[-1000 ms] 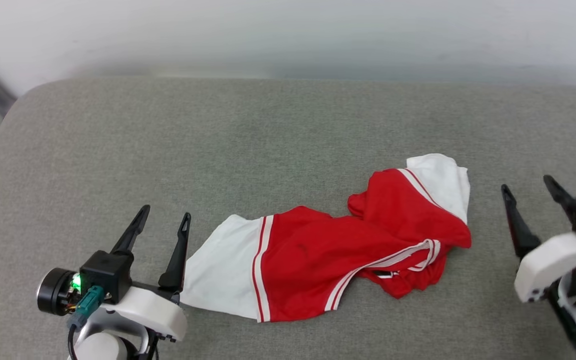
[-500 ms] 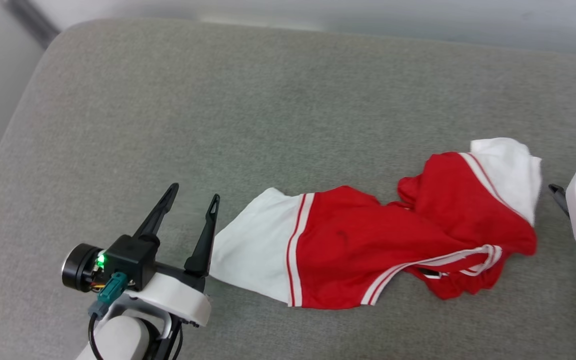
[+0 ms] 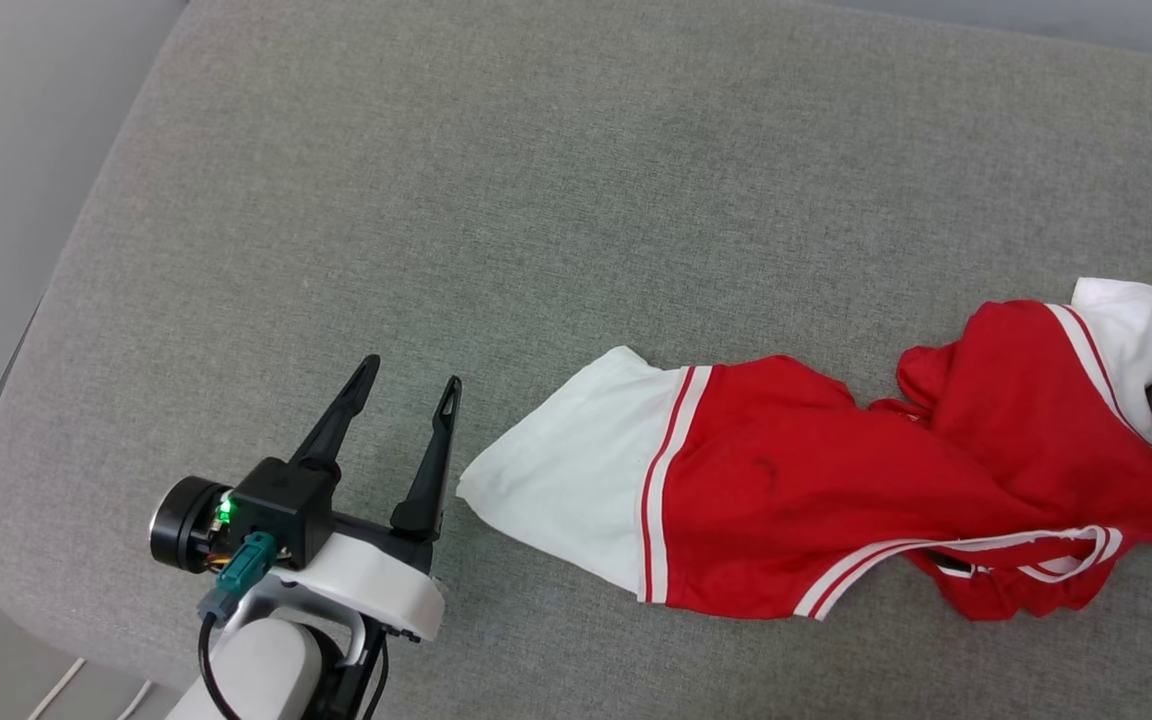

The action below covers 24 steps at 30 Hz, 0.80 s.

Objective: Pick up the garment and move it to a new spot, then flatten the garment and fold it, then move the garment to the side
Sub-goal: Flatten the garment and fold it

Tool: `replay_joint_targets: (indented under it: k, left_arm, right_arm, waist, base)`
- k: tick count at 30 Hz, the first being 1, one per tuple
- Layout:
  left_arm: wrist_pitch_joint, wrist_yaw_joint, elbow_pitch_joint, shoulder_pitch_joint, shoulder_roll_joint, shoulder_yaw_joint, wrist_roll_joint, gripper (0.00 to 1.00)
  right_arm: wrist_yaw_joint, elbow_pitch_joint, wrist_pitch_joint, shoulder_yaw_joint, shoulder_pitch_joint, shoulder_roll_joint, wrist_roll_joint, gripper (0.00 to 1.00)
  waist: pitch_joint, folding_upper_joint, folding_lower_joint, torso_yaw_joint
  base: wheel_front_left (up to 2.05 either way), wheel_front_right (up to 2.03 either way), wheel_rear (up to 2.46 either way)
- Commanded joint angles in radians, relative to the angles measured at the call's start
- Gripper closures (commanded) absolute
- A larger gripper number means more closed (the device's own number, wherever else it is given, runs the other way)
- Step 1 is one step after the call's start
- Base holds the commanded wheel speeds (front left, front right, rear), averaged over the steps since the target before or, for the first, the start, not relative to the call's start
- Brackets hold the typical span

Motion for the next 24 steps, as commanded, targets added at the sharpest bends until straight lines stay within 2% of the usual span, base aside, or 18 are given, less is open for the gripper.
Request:
replay_joint_targets:
  k: [1,2,7,14,19,24]
  left_arm:
    - [-0.006,-0.002,0.005,-0.013,-0.002,-0.001,-0.003,0.00]
    - [-0.006,-0.001,0.008,-0.011,-0.001,0.000,-0.005,0.00]
    - [-0.006,0.002,0.018,0.003,0.006,0.002,-0.007,0.00]
    - [0.004,0.012,0.018,0.031,0.028,0.011,-0.018,0.00]
    - [0.010,0.022,0.009,0.063,0.050,0.027,-0.032,0.00]
    - [0.013,0.037,-0.005,0.107,0.069,0.040,-0.045,0.00]
  right_arm:
    - [0.002,0.053,0.014,0.034,0.061,0.023,0.015,0.56]
    - [0.002,0.064,0.013,0.039,0.071,0.022,0.018,1.00]
    - [0.001,0.087,-0.012,0.038,0.092,0.009,0.038,1.00]
    - [0.000,0.086,-0.094,0.011,0.131,-0.010,0.055,1.00]
    - [0.000,0.033,-0.148,-0.045,0.196,-0.026,0.056,1.00]
    - [0.000,-0.056,-0.171,-0.129,0.301,-0.008,0.060,1.00]
  waist:
    - [-0.004,0.0000,0.0000,-0.001]
    - [-0.009,0.0000,0.0000,-0.003]
    - [-0.037,0.0000,0.0000,-0.021]
    - [-0.119,0.0000,0.0000,-0.085]
    - [-0.175,0.0000,0.0000,-0.139]
    - [-0.222,0.0000,0.0000,-0.197]
  base:
    - [0.00,0.00,0.00]
    - [0.00,0.00,0.00]
    - [0.00,0.00,0.00]
    - [0.00,0.00,0.00]
    - [0.00,0.00,0.00]
    - [0.00,0.00,0.00]
